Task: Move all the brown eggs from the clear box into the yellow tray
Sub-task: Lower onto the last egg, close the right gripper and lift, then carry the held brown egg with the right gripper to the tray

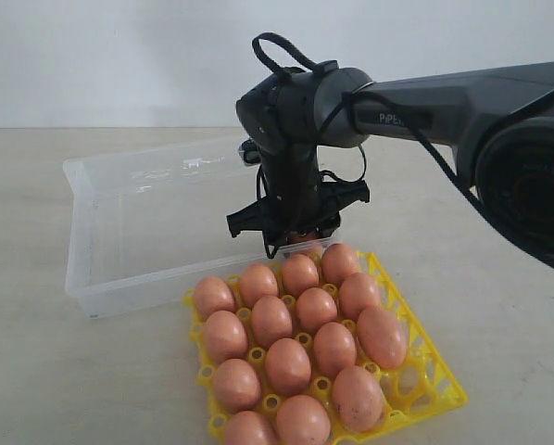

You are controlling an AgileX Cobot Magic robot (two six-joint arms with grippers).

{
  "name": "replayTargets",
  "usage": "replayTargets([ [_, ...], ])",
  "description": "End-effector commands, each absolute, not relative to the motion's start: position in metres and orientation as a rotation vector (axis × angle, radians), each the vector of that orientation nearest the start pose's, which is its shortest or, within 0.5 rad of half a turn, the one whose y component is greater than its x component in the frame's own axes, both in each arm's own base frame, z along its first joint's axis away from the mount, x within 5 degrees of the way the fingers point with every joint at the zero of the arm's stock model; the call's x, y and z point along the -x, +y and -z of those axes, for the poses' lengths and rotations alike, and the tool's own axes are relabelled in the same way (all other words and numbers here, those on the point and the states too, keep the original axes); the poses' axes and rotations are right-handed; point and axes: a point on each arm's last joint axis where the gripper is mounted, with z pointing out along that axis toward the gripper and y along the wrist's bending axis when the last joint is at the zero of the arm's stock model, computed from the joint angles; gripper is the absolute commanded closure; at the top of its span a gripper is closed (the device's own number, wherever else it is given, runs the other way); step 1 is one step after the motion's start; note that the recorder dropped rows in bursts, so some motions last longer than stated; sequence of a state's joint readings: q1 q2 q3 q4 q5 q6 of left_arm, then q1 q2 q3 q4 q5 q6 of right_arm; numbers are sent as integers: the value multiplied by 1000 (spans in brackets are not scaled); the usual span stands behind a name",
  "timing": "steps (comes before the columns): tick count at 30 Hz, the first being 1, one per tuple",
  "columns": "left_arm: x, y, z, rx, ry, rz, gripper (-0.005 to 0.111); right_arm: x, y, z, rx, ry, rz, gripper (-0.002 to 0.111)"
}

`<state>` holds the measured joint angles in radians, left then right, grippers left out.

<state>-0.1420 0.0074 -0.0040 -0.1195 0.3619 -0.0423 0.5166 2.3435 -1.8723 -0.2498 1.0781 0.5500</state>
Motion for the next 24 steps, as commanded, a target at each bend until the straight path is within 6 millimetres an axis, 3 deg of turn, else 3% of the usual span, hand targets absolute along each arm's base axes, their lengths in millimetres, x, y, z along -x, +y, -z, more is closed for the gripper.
replayTargets([
  [1,-53,-11,-181,-26,1854,239,103,-423,219,-145,115,2913,182,108],
  [9,-53,-11,-181,-26,1854,239,103,-410,249,-192,228,2728,118,108],
  [17,-53,-11,-181,-26,1854,239,103,-399,259,-229,152,2565,154,108],
  [21,-53,-11,-181,-26,1854,239,103,-380,266,-254,153,2398,105,108],
  [24,-53,-11,-181,-26,1854,239,103,-354,261,-260,171,2274,62,108],
])
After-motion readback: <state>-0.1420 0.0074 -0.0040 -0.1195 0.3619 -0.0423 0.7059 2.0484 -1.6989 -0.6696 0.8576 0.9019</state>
